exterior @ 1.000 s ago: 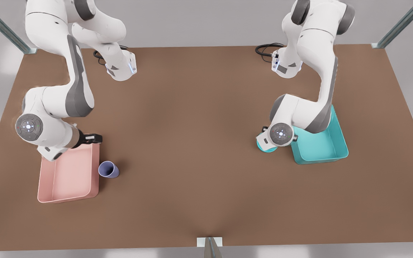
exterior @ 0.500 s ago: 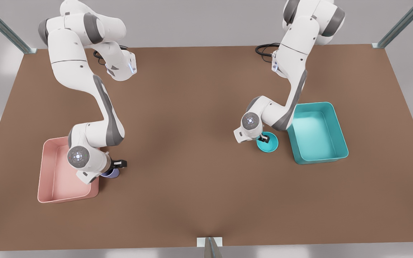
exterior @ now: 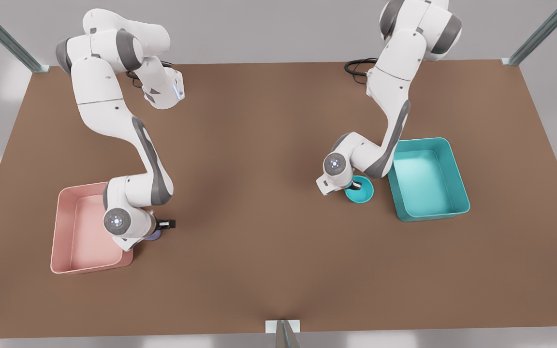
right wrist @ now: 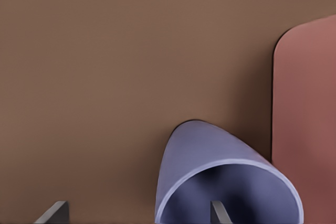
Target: Put the bowls and cups in different boxes
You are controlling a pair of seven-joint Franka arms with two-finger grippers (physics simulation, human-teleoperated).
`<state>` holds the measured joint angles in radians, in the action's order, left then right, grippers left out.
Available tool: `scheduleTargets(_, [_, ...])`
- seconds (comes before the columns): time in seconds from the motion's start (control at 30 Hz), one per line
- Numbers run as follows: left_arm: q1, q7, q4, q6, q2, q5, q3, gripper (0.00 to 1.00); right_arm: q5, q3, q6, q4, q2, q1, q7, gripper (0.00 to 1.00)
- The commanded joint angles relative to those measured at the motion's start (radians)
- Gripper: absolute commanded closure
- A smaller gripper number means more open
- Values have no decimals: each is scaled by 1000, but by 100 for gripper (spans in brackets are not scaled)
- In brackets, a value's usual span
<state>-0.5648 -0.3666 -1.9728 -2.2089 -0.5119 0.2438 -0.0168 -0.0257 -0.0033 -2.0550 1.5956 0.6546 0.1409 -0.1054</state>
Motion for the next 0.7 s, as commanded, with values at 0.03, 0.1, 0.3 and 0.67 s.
scheduleTargets(0.03, [0,-117,34,132,30,-18,0,79,1,-1,-1,0,10,-4,-17,0])
scheduleTargets(0.1, [13,-115,109,279,53,-17,-6,79,1,-1,-1,4,19,-6,-17,0])
scheduleTargets(0.3, [339,-41,170,551,217,57,-35,79,-3,-1,-1,-6,37,-15,-13,71])
scheduleTargets(0.67, [447,-22,-64,46,104,-54,-71,79,6,2,203,-167,-164,-35,64,79])
